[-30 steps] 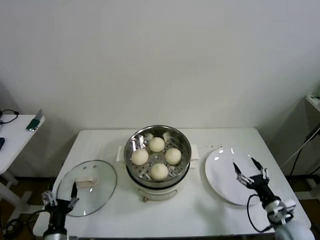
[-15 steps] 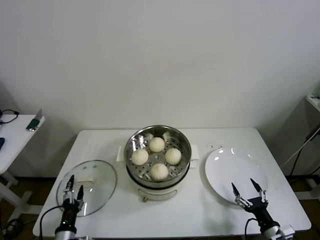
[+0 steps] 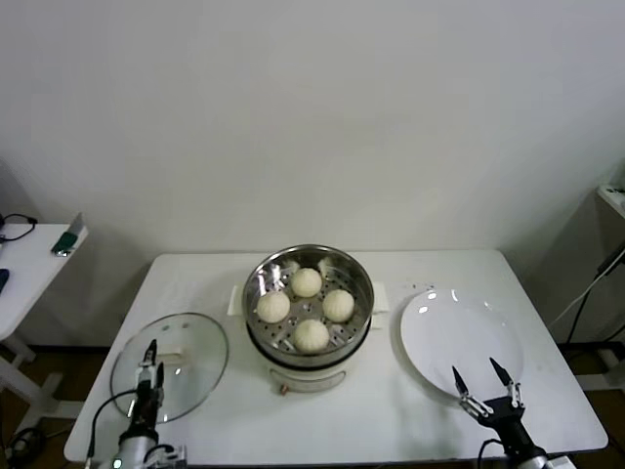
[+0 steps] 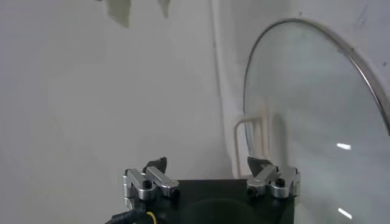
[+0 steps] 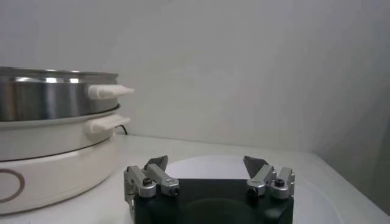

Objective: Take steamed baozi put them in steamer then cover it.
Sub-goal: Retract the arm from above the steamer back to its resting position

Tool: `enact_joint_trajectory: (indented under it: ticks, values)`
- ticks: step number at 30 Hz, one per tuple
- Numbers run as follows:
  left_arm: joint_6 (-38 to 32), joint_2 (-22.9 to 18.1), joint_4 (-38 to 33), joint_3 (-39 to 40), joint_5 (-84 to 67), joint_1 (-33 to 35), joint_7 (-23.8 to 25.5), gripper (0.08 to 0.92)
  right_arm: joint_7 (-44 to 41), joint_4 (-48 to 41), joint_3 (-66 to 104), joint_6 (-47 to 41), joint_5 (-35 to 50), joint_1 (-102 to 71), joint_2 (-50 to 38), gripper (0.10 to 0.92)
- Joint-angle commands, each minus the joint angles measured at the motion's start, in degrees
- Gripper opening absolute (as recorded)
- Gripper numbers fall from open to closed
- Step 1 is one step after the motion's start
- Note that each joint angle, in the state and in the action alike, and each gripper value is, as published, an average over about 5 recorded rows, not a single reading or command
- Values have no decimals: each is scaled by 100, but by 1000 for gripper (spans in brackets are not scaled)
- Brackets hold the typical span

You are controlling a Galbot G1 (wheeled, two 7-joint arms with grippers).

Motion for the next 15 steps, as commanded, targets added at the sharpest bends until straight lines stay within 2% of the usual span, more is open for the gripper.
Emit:
enact_joint_trajectory:
  ticks: [1, 9, 15]
  values:
    - [182, 9, 92, -4, 313, -138, 166, 823, -12, 34, 20, 67, -96, -104, 101, 823]
    - [425, 36, 382, 157, 245, -653, 312, 803, -12, 89, 58, 87, -133, -166, 184, 823]
    - [567, 64, 661, 204, 171, -905, 412, 646, -17, 93, 73, 81, -138, -164, 211, 823]
